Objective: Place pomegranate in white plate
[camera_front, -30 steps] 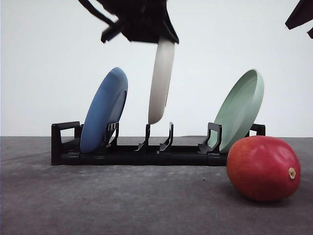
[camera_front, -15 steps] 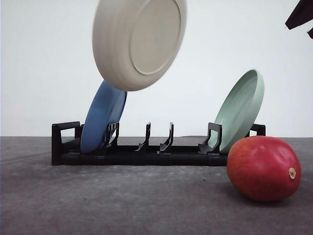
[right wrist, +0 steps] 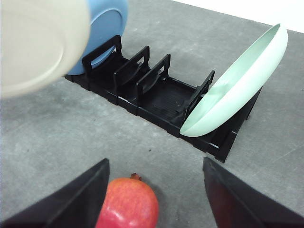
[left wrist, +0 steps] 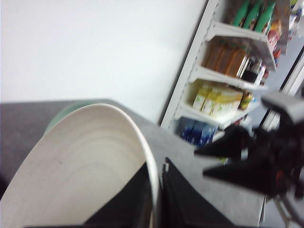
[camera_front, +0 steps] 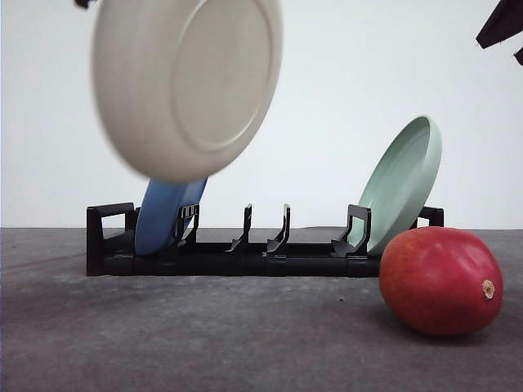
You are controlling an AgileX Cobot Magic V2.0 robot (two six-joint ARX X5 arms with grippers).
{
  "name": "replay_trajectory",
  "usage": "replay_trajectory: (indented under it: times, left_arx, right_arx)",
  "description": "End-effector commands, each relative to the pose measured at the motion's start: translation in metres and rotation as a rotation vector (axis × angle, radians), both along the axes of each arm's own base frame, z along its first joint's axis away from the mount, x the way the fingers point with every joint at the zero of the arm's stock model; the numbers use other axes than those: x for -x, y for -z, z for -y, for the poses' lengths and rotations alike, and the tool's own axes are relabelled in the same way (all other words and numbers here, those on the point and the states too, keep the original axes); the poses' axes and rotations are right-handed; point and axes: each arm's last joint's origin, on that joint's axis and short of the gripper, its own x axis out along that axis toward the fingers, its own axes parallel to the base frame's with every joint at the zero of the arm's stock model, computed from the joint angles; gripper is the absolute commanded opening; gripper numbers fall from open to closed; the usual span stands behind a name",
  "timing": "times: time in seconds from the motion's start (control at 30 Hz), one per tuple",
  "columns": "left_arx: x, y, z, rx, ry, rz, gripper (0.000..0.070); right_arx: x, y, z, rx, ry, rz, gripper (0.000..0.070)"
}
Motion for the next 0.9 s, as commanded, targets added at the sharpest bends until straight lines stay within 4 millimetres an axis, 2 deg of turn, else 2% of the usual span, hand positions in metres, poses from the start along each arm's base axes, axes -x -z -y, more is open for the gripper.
replay_trajectory:
  times: [0.0, 0.2, 0.53, 0.73, 0.87]
  left_arx:
    - [0.003, 0.005, 0.003, -0.060, 0.033, 0.038, 0.0011]
    - [0.013, 0.025, 0.016, -0.319, 0.130, 0.135, 0.0011]
    - [0.023, 0.069, 0.049, -0.694, 0.258, 0.342, 0.0011]
    - [0.023, 0.096, 0.063, -0.879, 0.263, 0.406, 0.0011]
    - [0.022, 0.109, 0.069, -0.936, 0.279, 0.443, 0.0011]
  right_arx:
    - [0.000, -0.005, -0.001, -0.015, 0.000, 0.012, 0.0399]
    - [0.000, -0.005, -0.001, -0.014, 0.000, 0.012, 0.0399]
    - [0.000, -0.005, -0.001, -0.015, -0.001, 0.012, 0.0399]
    - [0.000, -0.005, -0.001, -0.014, -0.001, 0.012, 0.0399]
    - [0.000, -0.005, -0.001, -0.015, -0.001, 0.013, 0.0399]
